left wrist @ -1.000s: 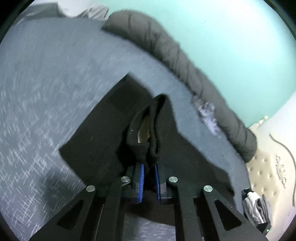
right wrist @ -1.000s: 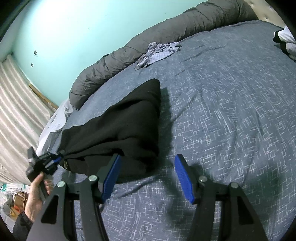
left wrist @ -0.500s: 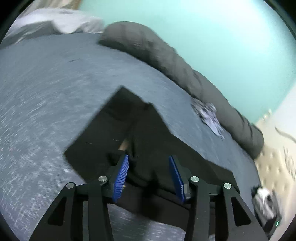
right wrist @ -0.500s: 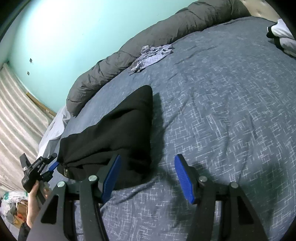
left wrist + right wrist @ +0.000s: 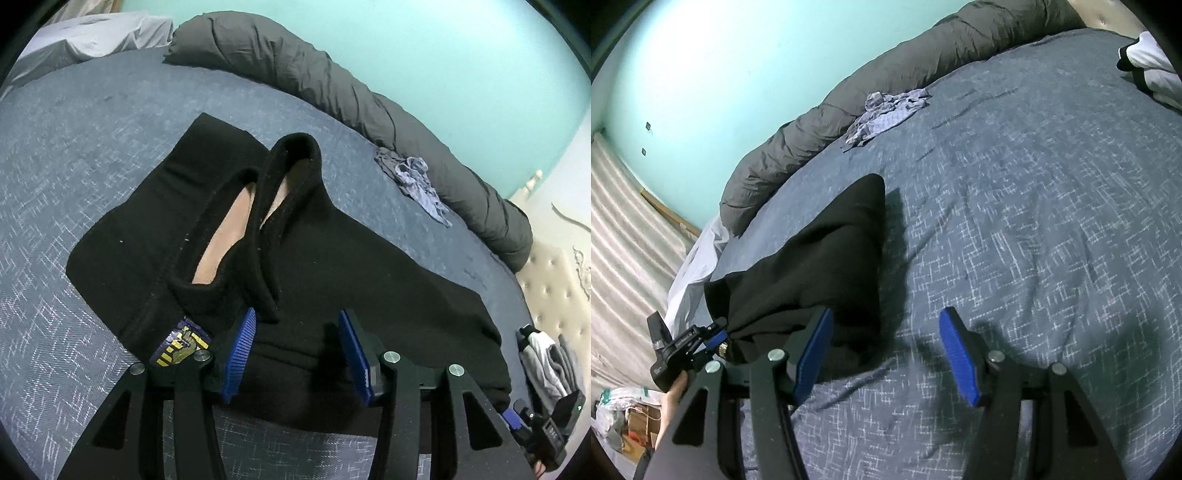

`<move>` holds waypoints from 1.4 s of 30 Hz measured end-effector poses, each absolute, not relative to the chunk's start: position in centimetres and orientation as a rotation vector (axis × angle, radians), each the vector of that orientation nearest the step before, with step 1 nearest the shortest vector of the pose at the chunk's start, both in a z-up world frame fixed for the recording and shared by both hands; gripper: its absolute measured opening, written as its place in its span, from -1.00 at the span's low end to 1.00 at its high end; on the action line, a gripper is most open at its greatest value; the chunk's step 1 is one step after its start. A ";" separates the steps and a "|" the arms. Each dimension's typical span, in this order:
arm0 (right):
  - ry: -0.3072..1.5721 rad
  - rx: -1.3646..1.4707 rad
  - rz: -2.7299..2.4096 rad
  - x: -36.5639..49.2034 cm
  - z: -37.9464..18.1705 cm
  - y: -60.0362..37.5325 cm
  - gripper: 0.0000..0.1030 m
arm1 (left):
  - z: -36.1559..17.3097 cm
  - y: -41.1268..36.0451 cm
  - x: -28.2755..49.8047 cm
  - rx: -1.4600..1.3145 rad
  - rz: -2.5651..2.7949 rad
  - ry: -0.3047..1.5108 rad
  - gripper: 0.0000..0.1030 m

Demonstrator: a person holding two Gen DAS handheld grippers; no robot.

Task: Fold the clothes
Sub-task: 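Release the black garment with the left tool and lift it away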

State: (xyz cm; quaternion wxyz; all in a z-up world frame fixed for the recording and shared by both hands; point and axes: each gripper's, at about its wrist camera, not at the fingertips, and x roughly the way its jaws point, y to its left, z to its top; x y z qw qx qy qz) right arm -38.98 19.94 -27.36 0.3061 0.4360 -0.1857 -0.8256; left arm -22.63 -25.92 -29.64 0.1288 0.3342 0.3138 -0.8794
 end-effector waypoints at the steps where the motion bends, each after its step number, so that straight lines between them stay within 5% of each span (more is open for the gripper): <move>1: -0.500 1.149 -2.187 -39.0 -27.1 20.2 0.18 | -29.7 -26.0 -22.4 0.969 -2.554 0.932 0.00; 13: -0.395 1.289 -2.095 -46.3 -25.2 14.7 0.16 | -28.1 -27.7 -20.3 0.859 -2.548 0.958 0.01; 16: -0.369 1.351 -2.068 -47.9 -25.9 13.0 -0.21 | -27.2 -27.9 -19.8 0.823 -2.566 0.964 0.01; 20: -0.347 1.395 -2.076 -49.2 -26.4 11.5 -0.25 | -26.7 -27.7 -20.0 0.814 -2.586 0.921 0.01; 25: -0.390 1.393 -2.078 -50.6 -26.7 11.2 -0.69 | -27.9 -28.2 -20.0 0.887 -2.566 0.957 0.06; 30: -0.433 1.391 -2.079 -51.9 -26.9 10.9 -0.79 | -28.4 -28.7 -19.9 0.901 -2.551 0.977 0.06; 39: -0.481 1.428 -2.037 -53.9 -27.1 11.0 -0.72 | -27.9 -27.1 -20.6 0.921 -2.594 0.997 0.07; 41: -0.485 1.444 -2.017 -54.3 -27.1 11.1 -0.55 | -27.5 -26.3 -20.8 0.927 -2.620 1.007 0.10; 42: -0.487 1.453 -2.008 -54.5 -27.1 11.2 -0.30 | -27.3 -25.9 -20.9 0.929 -2.633 1.012 0.10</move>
